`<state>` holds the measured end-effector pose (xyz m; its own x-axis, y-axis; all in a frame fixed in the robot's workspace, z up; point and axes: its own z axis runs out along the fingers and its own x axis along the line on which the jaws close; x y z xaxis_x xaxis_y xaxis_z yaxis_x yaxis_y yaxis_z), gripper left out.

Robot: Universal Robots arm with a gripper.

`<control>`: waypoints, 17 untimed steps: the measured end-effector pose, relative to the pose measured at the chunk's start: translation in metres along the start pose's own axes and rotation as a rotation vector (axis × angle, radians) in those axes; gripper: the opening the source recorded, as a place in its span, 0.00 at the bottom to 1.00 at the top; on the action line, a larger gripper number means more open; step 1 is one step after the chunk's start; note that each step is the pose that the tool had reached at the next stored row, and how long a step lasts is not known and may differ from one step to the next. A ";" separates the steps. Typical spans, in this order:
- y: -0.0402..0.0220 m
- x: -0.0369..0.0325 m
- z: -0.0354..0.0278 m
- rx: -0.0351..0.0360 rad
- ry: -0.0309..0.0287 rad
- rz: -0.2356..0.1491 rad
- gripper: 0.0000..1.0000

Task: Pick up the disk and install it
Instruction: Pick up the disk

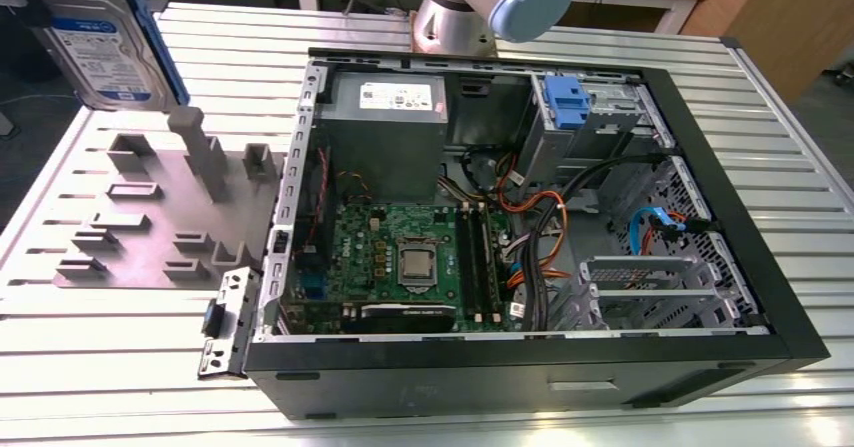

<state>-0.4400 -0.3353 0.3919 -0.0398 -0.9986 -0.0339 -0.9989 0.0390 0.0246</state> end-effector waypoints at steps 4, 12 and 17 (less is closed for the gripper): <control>0.0001 -0.0001 -0.0030 0.0000 0.0000 0.000 0.36; 0.0002 -0.0003 -0.0075 -0.0001 0.0000 0.000 0.36; 0.0002 -0.0003 -0.0085 0.0000 0.0000 0.000 0.36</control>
<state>-0.4400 -0.3353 0.4004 -0.0398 -0.9986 -0.0339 -0.9989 0.0389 0.0246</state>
